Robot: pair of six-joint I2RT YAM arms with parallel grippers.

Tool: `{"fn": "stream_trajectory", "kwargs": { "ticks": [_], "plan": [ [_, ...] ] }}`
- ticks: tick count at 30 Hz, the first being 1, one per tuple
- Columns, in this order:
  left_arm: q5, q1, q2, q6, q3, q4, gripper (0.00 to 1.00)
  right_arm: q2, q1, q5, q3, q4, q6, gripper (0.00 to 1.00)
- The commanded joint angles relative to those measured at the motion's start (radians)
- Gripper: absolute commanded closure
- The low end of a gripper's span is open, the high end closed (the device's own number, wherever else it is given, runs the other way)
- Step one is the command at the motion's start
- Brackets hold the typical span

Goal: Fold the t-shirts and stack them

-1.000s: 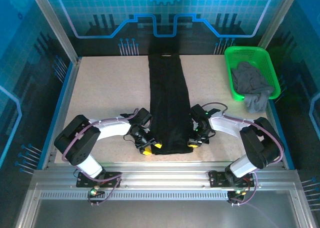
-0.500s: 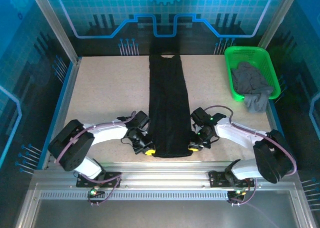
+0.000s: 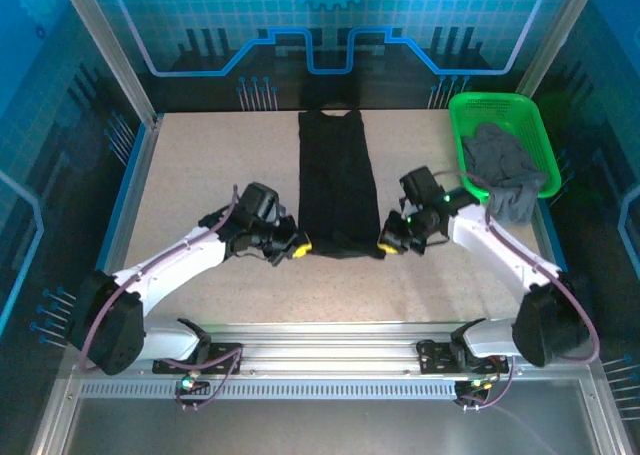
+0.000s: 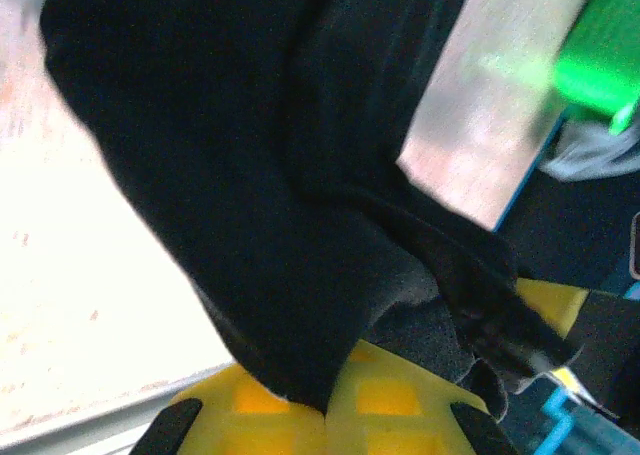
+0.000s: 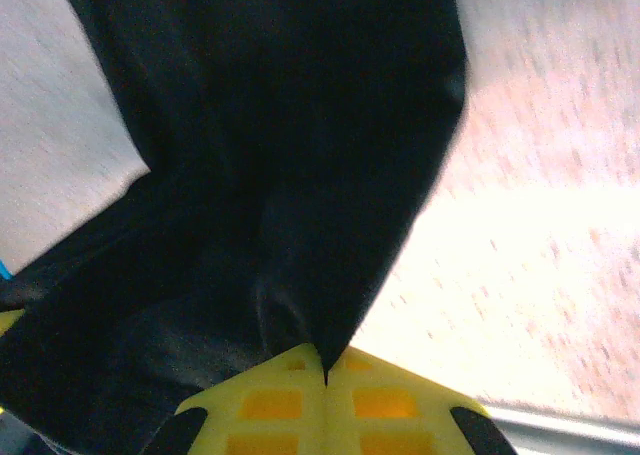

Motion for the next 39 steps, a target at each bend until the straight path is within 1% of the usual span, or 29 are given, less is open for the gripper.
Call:
{"fn": "stream_trajectory", "kwargs": {
  "ticks": [1, 7, 10, 15, 17, 18, 20, 21, 22, 24, 25, 27, 29, 31, 33, 36, 39],
  "plan": [
    [-0.02, 0.076, 0.092, -0.014, 0.093, 0.085, 1.0, 0.128, -0.045, 0.025, 0.139, -0.007, -0.053, 1.0],
    [0.013, 0.172, 0.339, 0.014, 0.273, 0.158, 1.0, 0.394, -0.102, 0.034, 0.429, -0.029, -0.097, 1.0],
    [0.028, 0.199, 0.452, 0.018, 0.355, 0.181, 1.0, 0.506, -0.121, 0.049, 0.55, -0.05, -0.111, 1.0],
    [0.037, 0.224, 0.612, 0.045, 0.492, 0.167, 1.0, 0.692, -0.14, 0.036, 0.708, -0.076, -0.126, 1.0],
    [0.053, 0.234, 0.673, 0.051, 0.536, 0.177, 0.91, 0.762, -0.148, 0.024, 0.762, -0.082, -0.131, 0.99],
    [0.061, 0.24, 0.7, 0.055, 0.561, 0.172, 0.83, 0.793, -0.153, 0.002, 0.788, -0.081, -0.139, 0.91],
    [0.058, 0.25, 0.727, 0.073, 0.594, 0.152, 0.67, 0.853, -0.164, -0.038, 0.857, -0.094, -0.162, 0.69],
    [0.045, 0.254, 0.725, 0.092, 0.604, 0.134, 0.58, 0.871, -0.169, -0.037, 0.894, -0.115, -0.178, 0.61],
    [0.03, 0.258, 0.713, 0.11, 0.605, 0.119, 0.52, 0.875, -0.175, -0.022, 0.92, -0.134, -0.197, 0.54],
    [0.009, 0.261, 0.669, 0.14, 0.589, 0.092, 0.46, 0.85, -0.189, 0.003, 0.933, -0.146, -0.216, 0.46],
    [-0.009, 0.26, 0.632, 0.152, 0.563, 0.081, 0.43, 0.825, -0.199, 0.012, 0.925, -0.146, -0.223, 0.43],
    [-0.039, 0.26, 0.546, 0.16, 0.483, 0.067, 0.43, 0.765, -0.21, 0.023, 0.88, -0.131, -0.242, 0.4],
    [-0.063, 0.256, 0.448, 0.133, 0.362, 0.075, 0.43, 0.684, -0.21, 0.036, 0.791, -0.104, -0.261, 0.38],
    [-0.062, 0.243, 0.365, 0.071, 0.228, 0.104, 0.46, 0.594, -0.201, 0.038, 0.653, -0.069, -0.262, 0.37],
    [-0.048, 0.222, 0.313, 0.014, 0.123, 0.144, 0.48, 0.506, -0.184, 0.035, 0.496, -0.016, -0.252, 0.39],
    [-0.042, 0.184, 0.279, -0.08, 0.006, 0.239, 0.48, 0.394, -0.145, 0.001, 0.271, 0.09, -0.207, 0.4],
    [-0.032, 0.156, 0.313, -0.16, -0.037, 0.346, 0.45, 0.352, -0.113, -0.03, 0.13, 0.179, -0.156, 0.4]
  ]
}}
